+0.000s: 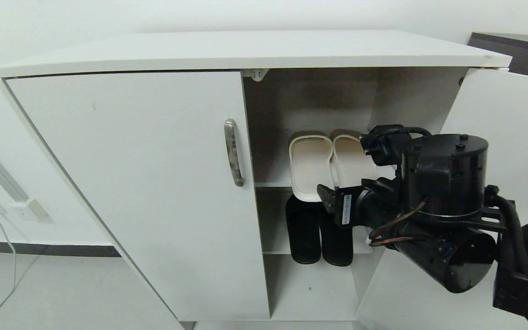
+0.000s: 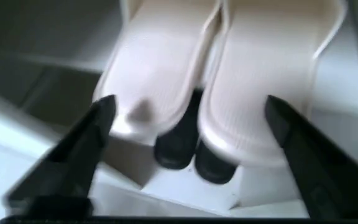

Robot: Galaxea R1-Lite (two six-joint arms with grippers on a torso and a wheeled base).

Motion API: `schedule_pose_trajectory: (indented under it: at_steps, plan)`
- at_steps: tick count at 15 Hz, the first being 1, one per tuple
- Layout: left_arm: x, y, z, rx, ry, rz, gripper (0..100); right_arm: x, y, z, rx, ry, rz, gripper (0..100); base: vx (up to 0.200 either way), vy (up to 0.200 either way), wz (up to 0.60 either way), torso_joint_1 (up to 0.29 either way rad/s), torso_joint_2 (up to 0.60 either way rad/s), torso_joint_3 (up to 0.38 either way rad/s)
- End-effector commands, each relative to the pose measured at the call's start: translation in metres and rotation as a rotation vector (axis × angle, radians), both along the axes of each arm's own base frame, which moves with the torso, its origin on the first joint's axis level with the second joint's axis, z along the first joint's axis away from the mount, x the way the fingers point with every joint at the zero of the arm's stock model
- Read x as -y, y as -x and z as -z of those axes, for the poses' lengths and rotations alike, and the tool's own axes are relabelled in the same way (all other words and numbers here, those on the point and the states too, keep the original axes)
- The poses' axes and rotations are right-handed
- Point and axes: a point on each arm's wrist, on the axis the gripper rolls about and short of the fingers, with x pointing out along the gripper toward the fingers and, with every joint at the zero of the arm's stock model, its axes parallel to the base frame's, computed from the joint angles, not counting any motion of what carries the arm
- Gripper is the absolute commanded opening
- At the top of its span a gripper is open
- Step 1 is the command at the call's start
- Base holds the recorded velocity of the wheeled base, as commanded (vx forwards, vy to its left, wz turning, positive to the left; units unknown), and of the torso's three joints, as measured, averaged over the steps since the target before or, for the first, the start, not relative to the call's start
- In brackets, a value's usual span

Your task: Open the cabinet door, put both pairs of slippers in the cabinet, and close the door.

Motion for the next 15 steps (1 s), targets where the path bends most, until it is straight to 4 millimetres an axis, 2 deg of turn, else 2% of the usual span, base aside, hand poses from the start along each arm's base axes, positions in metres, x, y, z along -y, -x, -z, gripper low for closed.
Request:
schedule_pose_trajectory:
  at_steps: [1, 7, 15]
  plan:
    - [0.000, 0.000, 0.000, -0.002, 0.001, -0.001, 0, 0.002, 0.008, 0.008, -0.009, 0.008, -0.026, 0, 0.000, 0.000, 0.00, 0.000, 0.00, 0.000]
    - [0.000, 0.000, 0.000, 0.000, 0.001, -0.001, 0, -0.002, 0.023, 0.027, -0.033, 0.019, -0.154, 0, 0.000, 0.000, 0.00, 0.000, 0.00, 0.000]
    - [0.000, 0.000, 0.000, 0.000, 0.001, -0.001, 0, -0.002, 0.023, 0.028, -0.029, 0.018, -0.158, 0, 0.000, 0.000, 0.00, 0.000, 0.00, 0.000]
